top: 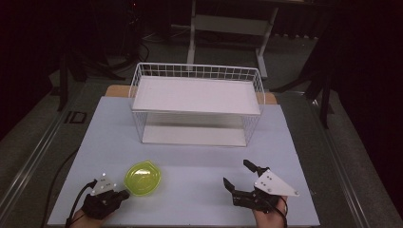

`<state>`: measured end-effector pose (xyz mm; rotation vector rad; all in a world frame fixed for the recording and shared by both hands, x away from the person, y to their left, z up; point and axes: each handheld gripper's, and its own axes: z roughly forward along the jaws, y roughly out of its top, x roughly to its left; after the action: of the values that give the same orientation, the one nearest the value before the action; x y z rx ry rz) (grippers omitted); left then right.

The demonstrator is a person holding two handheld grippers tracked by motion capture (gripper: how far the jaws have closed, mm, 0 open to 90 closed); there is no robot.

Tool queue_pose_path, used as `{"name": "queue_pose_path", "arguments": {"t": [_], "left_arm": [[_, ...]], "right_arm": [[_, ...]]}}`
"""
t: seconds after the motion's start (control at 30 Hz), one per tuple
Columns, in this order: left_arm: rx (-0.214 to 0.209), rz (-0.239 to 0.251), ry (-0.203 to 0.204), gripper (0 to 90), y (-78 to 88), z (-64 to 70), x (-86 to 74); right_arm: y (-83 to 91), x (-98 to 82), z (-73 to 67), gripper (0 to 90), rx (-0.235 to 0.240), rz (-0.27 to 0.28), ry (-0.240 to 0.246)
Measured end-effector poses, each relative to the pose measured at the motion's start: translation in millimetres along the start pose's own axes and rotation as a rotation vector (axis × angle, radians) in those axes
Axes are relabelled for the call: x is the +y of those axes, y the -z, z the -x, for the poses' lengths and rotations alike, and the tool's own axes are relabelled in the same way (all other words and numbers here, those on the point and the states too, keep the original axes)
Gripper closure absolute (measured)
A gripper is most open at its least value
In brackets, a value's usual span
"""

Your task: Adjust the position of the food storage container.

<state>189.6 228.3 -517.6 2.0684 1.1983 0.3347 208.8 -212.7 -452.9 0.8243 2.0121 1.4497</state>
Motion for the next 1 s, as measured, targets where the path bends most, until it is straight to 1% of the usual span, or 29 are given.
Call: {"name": "queue_pose_path", "arguments": {"t": [0.03,0.1,0.17,0.2,0.27,0.3,0.33,0.47,0.53,0.57,0.63,0.7,0.77,0.8,0.93,0.97,1.0], "left_arm": [[0.000,0.000,0.000,90.0,0.0,0.0,0.0],[-0.002,0.000,0.012,90.0,-8.7,-3.6,10.7],[-0.006,0.009,0.012,90.0,-15.1,-4.4,18.2],[-0.006,0.009,0.012,90.0,-15.1,-4.4,18.2],[-0.019,0.013,0.013,90.0,-22.1,-4.6,25.8],[-0.039,0.023,0.022,90.0,-29.0,-4.1,32.5],[-0.039,0.023,0.022,90.0,-29.0,-4.1,32.5],[-0.067,0.026,0.011,90.0,-45.9,0.8,43.9],[-0.071,0.025,0.013,90.0,-53.8,2.1,48.7],[-0.074,0.030,0.007,90.0,-60.0,2.5,53.2],[-0.073,0.032,0.008,90.0,-62.5,2.5,55.0],[-0.056,0.032,0.012,90.0,-66.6,0.7,56.7],[-0.039,0.035,0.030,90.0,-67.9,-2.3,56.3],[-0.045,0.036,0.041,90.0,-67.9,-3.3,55.9],[-0.043,0.050,0.055,90.0,-69.6,-1.2,55.6],[-0.043,0.050,0.049,90.0,-70.5,-0.5,56.0],[-0.048,0.047,0.053,90.0,-71.5,-0.1,56.3]], "right_arm": [[0.2,0.1,0.1,14.6,0.001,0.002,0.001],[0.0,0.2,0.3,14.6,0.003,0.003,0.004],[-0.2,0.2,0.0,14.6,0.004,0.000,0.003],[-0.2,0.2,0.0,14.6,0.004,0.000,0.003],[-0.4,0.1,-0.6,14.6,0.006,-0.002,0.006],[-0.4,0.1,-0.7,14.6,0.006,-0.002,0.008],[-0.4,0.1,-0.7,14.6,0.006,-0.002,0.008],[-0.6,0.1,-0.5,14.6,0.008,-0.001,0.010],[-0.7,-0.2,-0.4,14.6,0.007,-0.006,0.005],[-0.9,-0.5,-0.2,14.6,0.007,-0.006,0.008],[-1.0,-0.7,-0.3,14.6,0.008,-0.006,0.007],[-1.0,-0.9,-0.3,14.6,0.006,-0.008,0.010],[-1.0,-0.9,0.1,14.6,0.007,-0.007,0.008],[-1.0,-0.9,0.1,14.6,0.007,-0.007,0.008],[-1.9,-1.1,0.3,14.6,0.008,-0.008,0.004],[-2.1,-1.0,0.1,14.6,0.009,-0.009,0.005],[-2.1,-1.0,-0.2,14.6,0.010,-0.009,0.008]]}}
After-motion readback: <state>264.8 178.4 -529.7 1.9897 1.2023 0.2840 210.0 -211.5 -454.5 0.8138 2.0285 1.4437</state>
